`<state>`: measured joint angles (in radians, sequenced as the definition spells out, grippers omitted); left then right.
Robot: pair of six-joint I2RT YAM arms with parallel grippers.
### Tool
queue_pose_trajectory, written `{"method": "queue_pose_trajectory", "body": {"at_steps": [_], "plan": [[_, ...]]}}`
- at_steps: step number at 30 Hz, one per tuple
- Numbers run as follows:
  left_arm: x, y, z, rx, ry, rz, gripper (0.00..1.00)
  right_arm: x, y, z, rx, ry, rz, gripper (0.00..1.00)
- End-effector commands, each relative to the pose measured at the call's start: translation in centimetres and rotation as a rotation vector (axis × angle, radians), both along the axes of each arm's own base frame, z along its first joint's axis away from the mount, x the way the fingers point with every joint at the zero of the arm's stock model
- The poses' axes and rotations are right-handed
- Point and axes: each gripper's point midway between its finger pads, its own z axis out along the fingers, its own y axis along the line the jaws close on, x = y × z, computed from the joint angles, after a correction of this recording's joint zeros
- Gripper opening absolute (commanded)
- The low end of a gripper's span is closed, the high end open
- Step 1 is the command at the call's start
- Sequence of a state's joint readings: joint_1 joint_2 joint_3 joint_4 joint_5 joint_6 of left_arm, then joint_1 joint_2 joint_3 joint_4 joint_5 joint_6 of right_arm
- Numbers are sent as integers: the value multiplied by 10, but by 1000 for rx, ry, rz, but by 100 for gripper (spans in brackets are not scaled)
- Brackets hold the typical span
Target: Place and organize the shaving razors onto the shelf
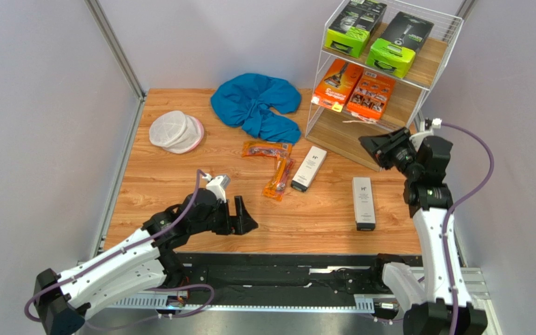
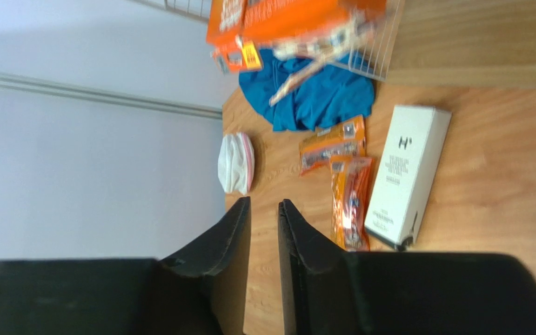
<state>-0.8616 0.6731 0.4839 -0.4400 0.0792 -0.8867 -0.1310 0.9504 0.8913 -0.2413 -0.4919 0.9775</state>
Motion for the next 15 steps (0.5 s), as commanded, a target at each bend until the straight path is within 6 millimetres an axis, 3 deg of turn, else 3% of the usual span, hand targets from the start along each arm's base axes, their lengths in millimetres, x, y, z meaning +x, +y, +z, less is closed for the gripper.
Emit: {"method": "queue_pose_trajectory", "body": {"at_steps": [1, 2, 3, 4, 5, 7, 10, 15], "plan": [[21, -14, 27, 20, -77, -18, 97, -42, 12, -33, -37, 56, 64, 30], [25, -17, 22, 47, -63, -19, 97, -53, 13, -43, -41, 65, 69, 34], [28, -19, 22, 58, -64, -22, 98, -59, 13, -50, -61, 68, 73, 43], [33, -24, 31, 49, -77, -22, 98, -67, 13, -61, -66, 104, 68, 49], [36, -28, 25, 75, -68, -33, 98, -75, 13, -69, -73, 102, 67, 53], [45, -36, 36, 77, -85, -44, 99, -86, 13, -75, -93, 98, 66, 66], [56, -38, 31, 141, -84, -52, 99, -95, 13, -83, -122, 108, 75, 72], [72, -42, 23, 157, -71, -41, 99, -102, 14, -102, -132, 165, 93, 74]]}}
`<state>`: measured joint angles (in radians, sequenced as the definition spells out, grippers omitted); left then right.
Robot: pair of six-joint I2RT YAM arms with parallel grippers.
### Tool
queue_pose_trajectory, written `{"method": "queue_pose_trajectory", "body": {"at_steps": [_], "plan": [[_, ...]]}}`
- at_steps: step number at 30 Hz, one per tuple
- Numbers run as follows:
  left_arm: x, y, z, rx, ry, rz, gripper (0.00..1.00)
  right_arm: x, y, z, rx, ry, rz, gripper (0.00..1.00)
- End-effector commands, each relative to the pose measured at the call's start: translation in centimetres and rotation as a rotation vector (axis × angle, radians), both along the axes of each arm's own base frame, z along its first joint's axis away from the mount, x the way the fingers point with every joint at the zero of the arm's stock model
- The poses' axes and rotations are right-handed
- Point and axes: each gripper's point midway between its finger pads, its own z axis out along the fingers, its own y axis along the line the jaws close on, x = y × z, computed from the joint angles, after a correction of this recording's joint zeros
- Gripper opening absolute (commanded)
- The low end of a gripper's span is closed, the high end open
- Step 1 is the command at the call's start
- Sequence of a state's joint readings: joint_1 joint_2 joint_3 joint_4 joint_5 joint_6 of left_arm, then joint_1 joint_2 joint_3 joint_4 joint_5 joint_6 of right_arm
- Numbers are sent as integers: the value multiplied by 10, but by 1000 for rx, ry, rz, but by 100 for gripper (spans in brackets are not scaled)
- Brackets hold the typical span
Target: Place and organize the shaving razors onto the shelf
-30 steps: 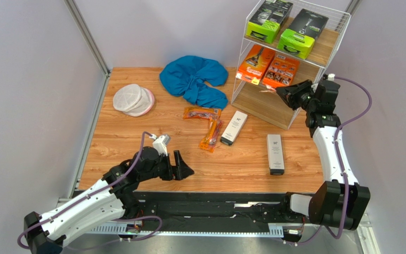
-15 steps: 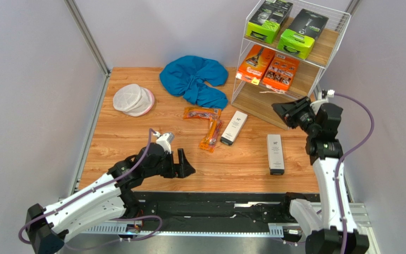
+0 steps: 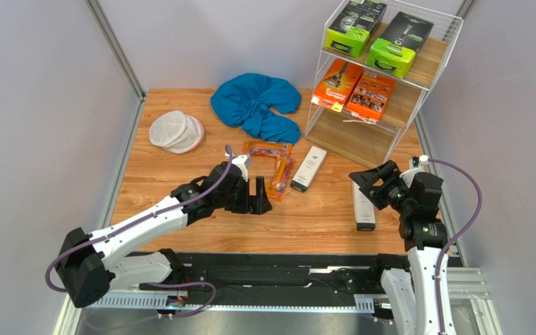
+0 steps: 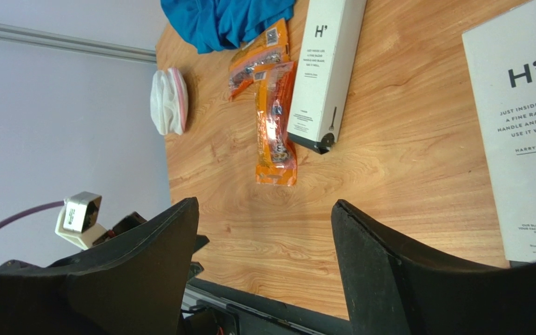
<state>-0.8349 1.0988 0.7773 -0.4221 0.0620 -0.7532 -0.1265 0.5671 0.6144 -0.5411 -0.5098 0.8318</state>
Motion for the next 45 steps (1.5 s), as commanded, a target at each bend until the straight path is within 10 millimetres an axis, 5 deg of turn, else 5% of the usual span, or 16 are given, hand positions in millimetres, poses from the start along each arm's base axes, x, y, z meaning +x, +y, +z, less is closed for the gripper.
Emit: {"method": "queue_pose_trajectory", "body": {"at_steps": [1, 12, 21, 27, 29, 30, 32, 33, 38, 45], "plan": [[27, -3, 12, -8, -65, 15, 99, -8, 2, -16, -30, 34, 33, 74], [110, -28, -12, 108, -42, -11, 96, -13, 8, -47, 15, 87, 59, 73], [160, -66, -63, 107, 23, -62, 90, -16, 17, -59, 70, 101, 91, 71], [184, -71, -81, 120, 34, -37, 77, -15, 23, -56, 79, 83, 129, 69], [193, -71, -79, 114, 28, -35, 60, -16, 27, -58, 73, 91, 156, 69], [194, -71, -82, 115, 33, -37, 43, -17, 31, -61, 75, 107, 174, 68], [199, -69, -82, 110, 31, -32, 26, -17, 36, -61, 79, 107, 194, 68], [199, -69, -79, 98, 32, -34, 3, -17, 38, -63, 80, 108, 195, 68], [184, -71, -59, 14, 19, -74, 0, -20, 65, -59, 111, 68, 263, 68], [137, -83, 3, -283, 44, -105, 0, -22, 121, -41, 123, -32, 383, 68]]}}
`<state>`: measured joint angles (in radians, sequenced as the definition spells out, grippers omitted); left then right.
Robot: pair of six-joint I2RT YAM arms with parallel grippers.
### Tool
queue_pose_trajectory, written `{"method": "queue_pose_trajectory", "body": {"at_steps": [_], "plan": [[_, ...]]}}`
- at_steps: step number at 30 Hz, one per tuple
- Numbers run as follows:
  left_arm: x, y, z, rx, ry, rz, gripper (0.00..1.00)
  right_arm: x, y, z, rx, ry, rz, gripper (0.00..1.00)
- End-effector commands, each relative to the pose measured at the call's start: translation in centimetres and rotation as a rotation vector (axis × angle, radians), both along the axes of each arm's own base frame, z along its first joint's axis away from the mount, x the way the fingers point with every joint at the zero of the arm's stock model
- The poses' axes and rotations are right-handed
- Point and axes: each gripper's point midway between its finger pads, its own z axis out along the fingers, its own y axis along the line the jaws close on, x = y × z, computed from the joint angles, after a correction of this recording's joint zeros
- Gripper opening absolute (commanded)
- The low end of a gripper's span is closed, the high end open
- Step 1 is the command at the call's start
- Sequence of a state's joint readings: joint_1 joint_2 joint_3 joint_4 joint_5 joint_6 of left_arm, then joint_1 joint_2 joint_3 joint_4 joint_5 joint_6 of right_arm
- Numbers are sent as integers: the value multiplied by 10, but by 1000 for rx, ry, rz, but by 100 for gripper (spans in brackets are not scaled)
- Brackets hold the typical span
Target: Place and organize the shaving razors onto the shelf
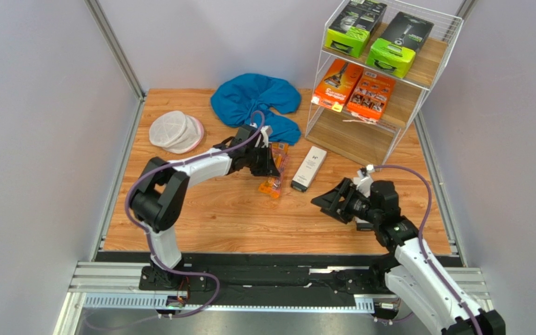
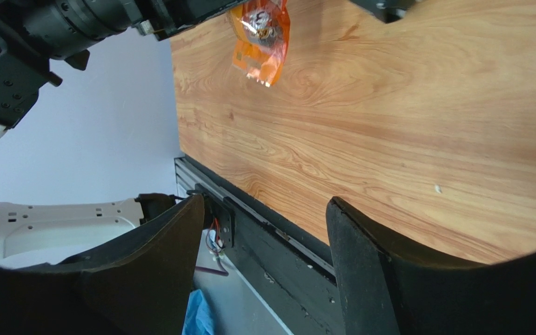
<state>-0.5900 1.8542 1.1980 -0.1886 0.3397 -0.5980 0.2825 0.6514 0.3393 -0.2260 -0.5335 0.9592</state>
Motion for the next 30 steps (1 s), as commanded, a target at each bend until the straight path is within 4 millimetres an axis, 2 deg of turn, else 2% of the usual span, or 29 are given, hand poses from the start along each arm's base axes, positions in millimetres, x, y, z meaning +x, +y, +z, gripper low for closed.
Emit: {"method": "queue_pose_trajectory", "body": {"at_steps": [1, 2, 3, 5, 6, 8, 9, 14, 18, 22, 30], "plan": [[-18, -24, 79, -300, -58, -37, 0, 17, 31, 30, 39, -136, 3, 69], [-23, -25, 81, -339, -67, -42, 0, 21, 39, 35, 52, -160, 12, 69], [-29, -26, 95, -382, -62, -40, 0, 19, 49, 36, 54, -167, 31, 69], [-36, -25, 102, -407, -59, -47, 0, 23, 61, 36, 74, -163, 36, 68], [-40, -24, 113, -430, -66, -52, 0, 22, 68, 36, 82, -164, 46, 67], [-45, -23, 122, -453, -67, -59, 0, 26, 76, 38, 95, -167, 48, 65], [-48, -22, 133, -471, -78, -63, 0, 26, 81, 43, 102, -179, 55, 64], [-59, -16, 153, -485, -98, -67, 0, 32, 94, 68, 156, -251, 70, 62], [-65, -15, 157, -488, -103, -74, 0, 32, 102, 79, 190, -279, 82, 61], [-67, -14, 151, -474, -96, -76, 0, 30, 111, 85, 219, -296, 115, 59], [-69, -18, 153, -494, -97, -93, 0, 30, 114, 81, 209, -291, 107, 58]]}}
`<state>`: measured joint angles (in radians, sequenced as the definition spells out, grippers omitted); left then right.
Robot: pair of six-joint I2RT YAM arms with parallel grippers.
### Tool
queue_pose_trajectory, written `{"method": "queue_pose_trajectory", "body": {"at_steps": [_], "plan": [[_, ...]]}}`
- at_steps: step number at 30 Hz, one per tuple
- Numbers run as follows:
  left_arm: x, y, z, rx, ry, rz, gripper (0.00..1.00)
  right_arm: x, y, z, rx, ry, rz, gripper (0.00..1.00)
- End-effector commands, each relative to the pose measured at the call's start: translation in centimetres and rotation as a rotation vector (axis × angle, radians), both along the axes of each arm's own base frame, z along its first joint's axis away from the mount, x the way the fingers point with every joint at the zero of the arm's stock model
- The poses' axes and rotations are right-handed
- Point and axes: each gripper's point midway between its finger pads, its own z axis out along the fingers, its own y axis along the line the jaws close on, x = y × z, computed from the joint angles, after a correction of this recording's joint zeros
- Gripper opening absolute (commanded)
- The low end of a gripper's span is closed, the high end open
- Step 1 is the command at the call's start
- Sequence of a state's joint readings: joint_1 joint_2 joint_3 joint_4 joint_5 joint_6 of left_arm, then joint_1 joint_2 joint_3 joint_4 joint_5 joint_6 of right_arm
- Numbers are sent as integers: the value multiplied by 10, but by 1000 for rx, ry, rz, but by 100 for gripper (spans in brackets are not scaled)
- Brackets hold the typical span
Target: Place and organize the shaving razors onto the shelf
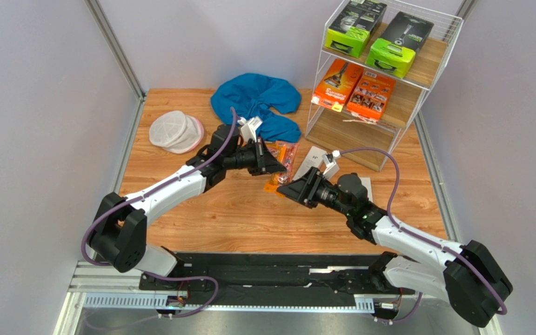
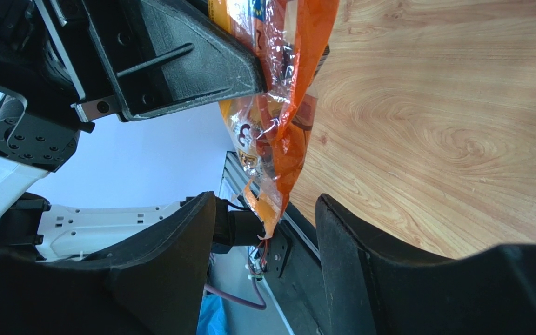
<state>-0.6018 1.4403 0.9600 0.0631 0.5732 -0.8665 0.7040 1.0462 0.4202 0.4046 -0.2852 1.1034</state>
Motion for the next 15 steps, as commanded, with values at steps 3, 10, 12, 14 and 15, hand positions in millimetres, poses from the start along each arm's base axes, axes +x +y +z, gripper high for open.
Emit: {"method": "queue_pose_trajectory", "body": {"at_steps": [3, 10, 12, 14, 15], "plan": [[-8, -7, 16, -58, -34, -42, 0, 15, 6, 24, 53, -72, -39, 55], [-20, -10, 5, -72, -10, -68, 0, 22, 13, 1, 74, -15, -56, 16], [-22, -9, 4, -72, -9, -72, 0, 22, 12, -1, 80, -3, -65, 6], [-23, -5, -1, -55, -18, -67, 1, 22, 11, -5, 67, 6, -70, 3], [-26, -2, -7, -28, -5, -64, 4, 22, 10, -5, 59, -2, -73, 1]]}}
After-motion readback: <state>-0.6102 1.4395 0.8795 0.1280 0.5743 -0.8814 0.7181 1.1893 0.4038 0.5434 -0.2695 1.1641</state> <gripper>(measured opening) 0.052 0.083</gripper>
